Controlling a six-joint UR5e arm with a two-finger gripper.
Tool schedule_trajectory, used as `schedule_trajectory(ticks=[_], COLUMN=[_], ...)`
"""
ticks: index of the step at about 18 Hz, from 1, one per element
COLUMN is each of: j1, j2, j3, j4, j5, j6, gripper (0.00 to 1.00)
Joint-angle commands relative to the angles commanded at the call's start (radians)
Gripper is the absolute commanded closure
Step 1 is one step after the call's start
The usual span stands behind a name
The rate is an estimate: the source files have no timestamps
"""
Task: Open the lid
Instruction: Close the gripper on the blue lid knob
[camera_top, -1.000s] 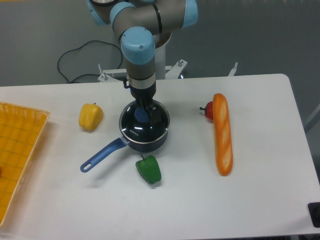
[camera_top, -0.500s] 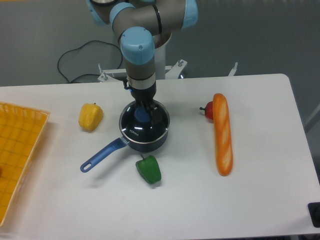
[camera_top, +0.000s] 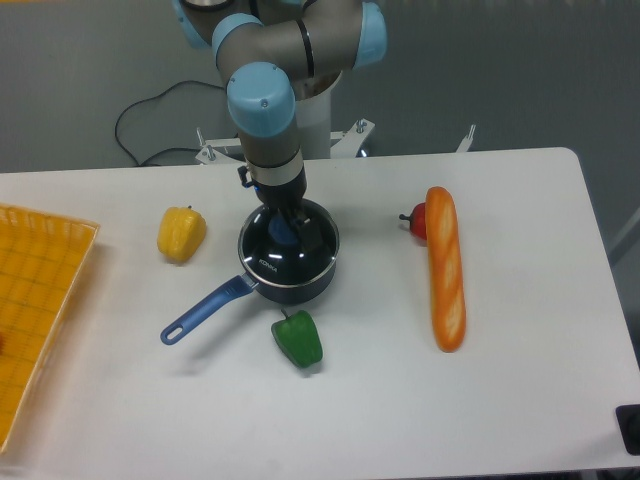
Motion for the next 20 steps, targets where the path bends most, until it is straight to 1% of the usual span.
schedule_trajectory(ticks=[7,9,15,20], j1=[0.000,-0.012,-0.012,-0.014], j2=[-0.009,-0.009,-0.009,-0.014], j3=[-0.014,-0.020,-0.020,-0.021], j4=[0.000,0.002,0.002,0.002], j5=[0.000,0.003,0.002,0.002], j6=[-0.008,-0.008,-0.008,-0.044], gripper=[0.00,0.00,0.00,0.00])
